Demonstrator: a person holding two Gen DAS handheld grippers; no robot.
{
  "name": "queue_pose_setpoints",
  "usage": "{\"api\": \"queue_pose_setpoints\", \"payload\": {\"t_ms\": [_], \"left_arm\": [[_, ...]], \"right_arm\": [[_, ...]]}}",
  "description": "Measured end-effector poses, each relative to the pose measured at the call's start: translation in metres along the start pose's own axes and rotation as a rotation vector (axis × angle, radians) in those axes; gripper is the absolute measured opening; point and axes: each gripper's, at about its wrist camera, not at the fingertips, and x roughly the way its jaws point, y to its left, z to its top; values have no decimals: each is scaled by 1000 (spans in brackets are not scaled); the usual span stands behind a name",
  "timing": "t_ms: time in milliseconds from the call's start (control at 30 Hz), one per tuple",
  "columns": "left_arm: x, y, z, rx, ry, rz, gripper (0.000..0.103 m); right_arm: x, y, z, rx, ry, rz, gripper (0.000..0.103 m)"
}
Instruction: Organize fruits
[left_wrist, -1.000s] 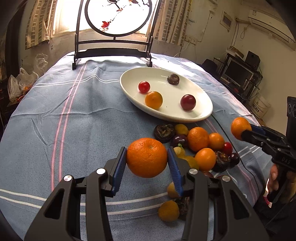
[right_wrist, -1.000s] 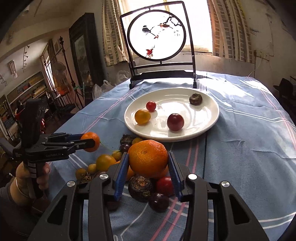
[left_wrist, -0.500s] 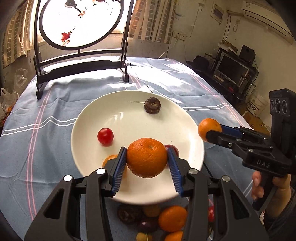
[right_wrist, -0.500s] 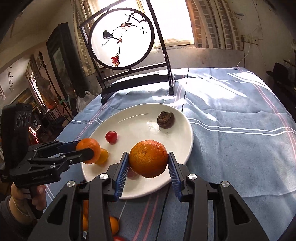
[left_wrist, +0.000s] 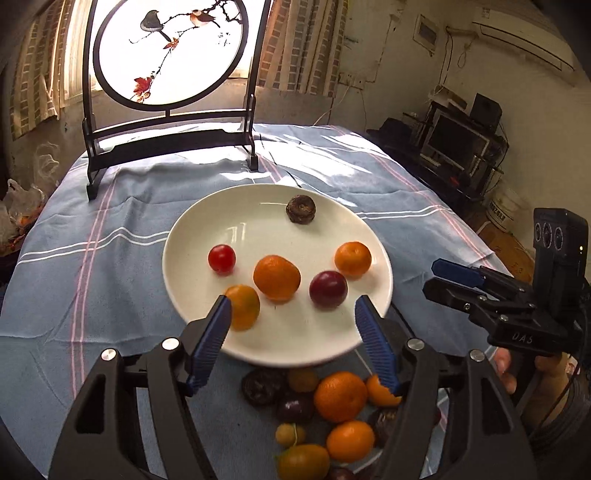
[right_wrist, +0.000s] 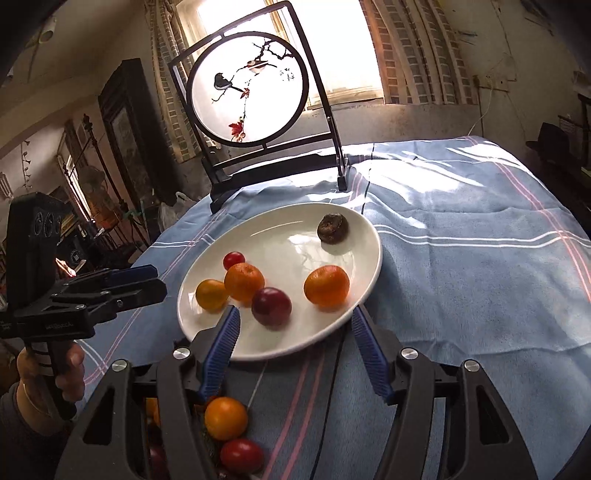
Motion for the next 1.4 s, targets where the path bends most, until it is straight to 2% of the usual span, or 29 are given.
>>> {"api": "queue_pose_setpoints", "payload": {"t_ms": [167, 300, 333, 400, 533, 700, 833, 1067, 1267, 1400], "left_arm": [[-39, -5, -60, 80, 32, 33, 67], [-56, -1, -98, 71, 74, 30, 66], [-58, -1, -107, 70, 85, 36, 65], [-61, -3, -123, 86, 100, 52, 54], [-65, -2, -144, 82, 113, 67, 47], [-58, 12, -147, 40, 121, 78, 38], [-58, 13, -147, 58, 110, 72, 38], [-53, 5, -153, 121, 135, 69, 37], [-39, 12, -146, 87, 138, 57, 37], [-37, 6, -147, 99, 117, 78, 34]], "right_arm": [[-28, -1, -46, 25, 6, 15, 64], [-38, 0, -63, 17, -2, 10, 64], [-40, 2, -64, 5, -17, 8, 64], [-39, 6, -65, -17, -18, -5, 64], [-42, 11, -66, -46, -40, -9, 64], [-44, 9, -67, -39, -45, -7, 64], [-45, 9, -67, -37, -48, -5, 64], [-44, 8, -67, -27, -43, 2, 64], [-44, 8, -66, -27, -45, 4, 64], [-43, 9, -66, -36, -43, 12, 64]]}}
